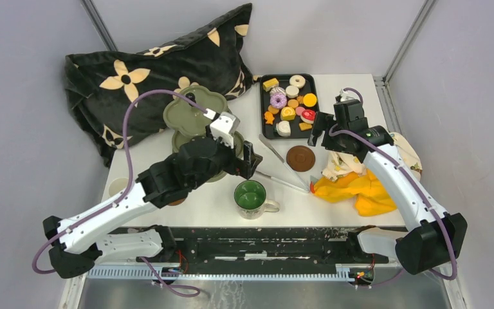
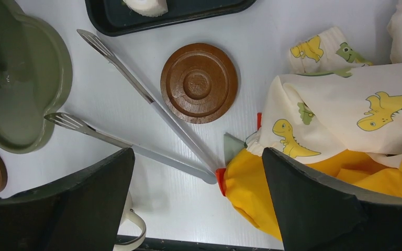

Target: Serve the afternoon tea

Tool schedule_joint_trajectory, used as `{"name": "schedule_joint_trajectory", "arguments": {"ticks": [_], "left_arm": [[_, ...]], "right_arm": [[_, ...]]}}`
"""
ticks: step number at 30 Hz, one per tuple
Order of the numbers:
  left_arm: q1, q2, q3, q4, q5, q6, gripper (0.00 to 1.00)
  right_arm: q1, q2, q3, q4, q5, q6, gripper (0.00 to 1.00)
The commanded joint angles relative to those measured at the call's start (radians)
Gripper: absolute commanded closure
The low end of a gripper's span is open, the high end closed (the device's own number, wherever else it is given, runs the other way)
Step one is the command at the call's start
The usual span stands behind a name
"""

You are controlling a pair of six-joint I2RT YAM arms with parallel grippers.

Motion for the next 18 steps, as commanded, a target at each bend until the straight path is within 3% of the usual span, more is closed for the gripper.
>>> {"name": "schedule_joint_trajectory", "arguments": {"ticks": [1,18], "left_arm": [[-0.002,-0.056,0.021,0.093,-0.007,0.044,0.01],[-0.002,-0.127,-0.057,0.118,-0.066,0.075,0.01]], "right_arm": [[0.003,-0.005,0.000,0.071,-0.002,0.029,0.00],[0.024,0.005,-0.009,0.148,-0.050,-0.005,0.01]]}}
